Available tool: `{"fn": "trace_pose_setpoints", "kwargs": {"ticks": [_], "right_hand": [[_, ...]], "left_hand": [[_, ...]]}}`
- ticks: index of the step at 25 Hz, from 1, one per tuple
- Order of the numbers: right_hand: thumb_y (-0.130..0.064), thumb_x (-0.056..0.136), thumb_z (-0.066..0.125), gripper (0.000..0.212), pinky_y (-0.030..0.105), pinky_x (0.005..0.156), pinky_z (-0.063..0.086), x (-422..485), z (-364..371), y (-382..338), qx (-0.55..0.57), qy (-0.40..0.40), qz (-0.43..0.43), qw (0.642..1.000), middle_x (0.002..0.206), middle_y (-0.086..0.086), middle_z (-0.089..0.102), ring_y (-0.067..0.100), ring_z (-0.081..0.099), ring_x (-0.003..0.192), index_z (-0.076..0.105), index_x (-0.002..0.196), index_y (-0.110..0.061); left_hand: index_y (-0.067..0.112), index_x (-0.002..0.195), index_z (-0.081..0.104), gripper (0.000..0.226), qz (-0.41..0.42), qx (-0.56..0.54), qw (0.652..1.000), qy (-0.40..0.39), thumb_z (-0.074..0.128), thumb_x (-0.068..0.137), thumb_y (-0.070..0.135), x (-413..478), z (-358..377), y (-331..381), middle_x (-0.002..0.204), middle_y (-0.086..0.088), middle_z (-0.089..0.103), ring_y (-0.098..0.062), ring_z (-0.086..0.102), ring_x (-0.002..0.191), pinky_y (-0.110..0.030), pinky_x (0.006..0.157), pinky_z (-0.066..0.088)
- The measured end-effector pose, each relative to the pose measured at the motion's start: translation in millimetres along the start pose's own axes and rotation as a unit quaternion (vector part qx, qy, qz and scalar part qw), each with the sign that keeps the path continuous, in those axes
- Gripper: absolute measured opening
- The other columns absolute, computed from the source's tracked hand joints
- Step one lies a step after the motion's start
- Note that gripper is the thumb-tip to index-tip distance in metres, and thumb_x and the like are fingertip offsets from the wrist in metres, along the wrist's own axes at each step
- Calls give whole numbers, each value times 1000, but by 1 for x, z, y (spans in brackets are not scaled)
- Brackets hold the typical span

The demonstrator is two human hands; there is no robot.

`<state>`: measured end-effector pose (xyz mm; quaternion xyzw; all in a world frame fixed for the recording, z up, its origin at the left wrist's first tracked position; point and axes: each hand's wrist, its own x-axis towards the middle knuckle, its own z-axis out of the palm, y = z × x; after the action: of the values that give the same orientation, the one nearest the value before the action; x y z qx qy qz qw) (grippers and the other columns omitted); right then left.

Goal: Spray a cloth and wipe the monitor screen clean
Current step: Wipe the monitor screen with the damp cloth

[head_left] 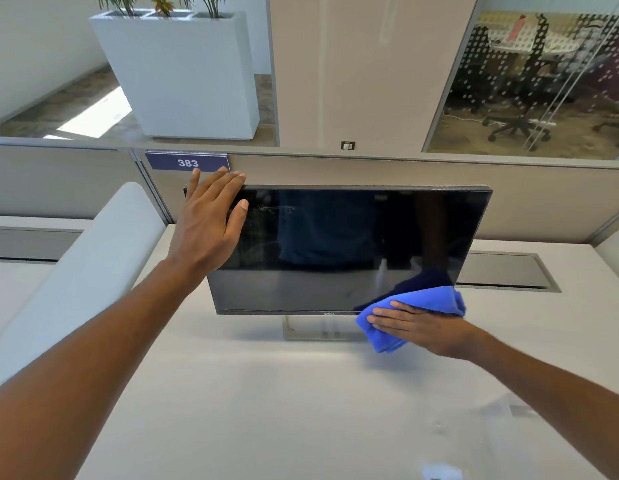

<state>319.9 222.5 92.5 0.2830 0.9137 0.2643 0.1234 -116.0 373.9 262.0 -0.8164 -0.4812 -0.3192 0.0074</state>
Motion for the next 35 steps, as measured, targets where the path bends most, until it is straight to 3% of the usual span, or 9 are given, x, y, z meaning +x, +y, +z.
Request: {"fn": "trace_pose_setpoints", "kwargs": {"ticks": [7,12,16,18,23,29,30,32,35], "right_hand": [[9,91,27,79,45,128,32,-25,0,3,-22,-10,21,999,177,7,12,24,23,161,15,168,-6],[2,92,29,78,49,131,1,33,-6,-9,-40,15,36,998,177,10,10,27,18,163,11,167,-2],[4,96,8,72,49,133,-3,106,-32,-4,-28,74,94,992,177,11,5,28,12,164,8,167,-1],[8,94,14,74,49,134,-2,134,-54,6,17,125,168,978,177,9,5,28,6,164,11,167,-3],[17,87,40,81,53,134,10,153,-96,30,166,275,438,840,174,11,24,25,11,164,25,164,-3],[2,97,39,76,55,133,15,138,-93,21,271,377,638,614,177,11,11,25,8,165,12,167,-9],[1,98,38,75,55,133,13,138,-92,22,250,385,646,610,177,11,9,26,7,165,12,168,-9],[-10,100,42,77,53,134,8,136,-86,28,195,360,628,662,178,10,5,29,6,165,8,169,-14],[-18,104,48,81,52,134,5,137,-74,32,151,335,612,700,177,13,8,30,6,165,-1,169,-16]], "left_hand": [[11,156,51,55,-1,4,1000,1,35,110,38,0,0,0,161,-9,53,-24,36,158,-49,136,6],[12,157,50,56,1,9,1000,-7,34,110,38,0,-1,1,162,-9,51,-24,34,160,-48,136,5],[11,157,50,55,2,6,1000,-9,34,111,37,1,-3,2,162,-9,52,-23,34,159,-47,137,5],[11,157,49,56,8,13,1000,-11,33,111,36,0,-4,2,162,-9,52,-24,34,159,-47,136,7],[12,162,41,58,46,50,997,-24,29,111,38,0,-7,-8,166,-8,47,-25,33,160,-46,136,14],[15,163,39,57,62,60,996,-8,28,112,38,-2,-11,-36,169,-5,43,-22,31,161,-45,137,7],[15,163,38,58,55,60,997,0,28,112,39,-4,-13,-45,170,-6,41,-23,30,161,-46,136,9],[17,164,36,58,38,44,998,2,28,112,41,-10,-15,-62,171,-5,37,-25,31,160,-51,133,23],[25,166,28,59,-1,-22,1000,-16,31,111,44,-18,-12,-74,172,1,33,-26,40,153,-51,113,48]]}}
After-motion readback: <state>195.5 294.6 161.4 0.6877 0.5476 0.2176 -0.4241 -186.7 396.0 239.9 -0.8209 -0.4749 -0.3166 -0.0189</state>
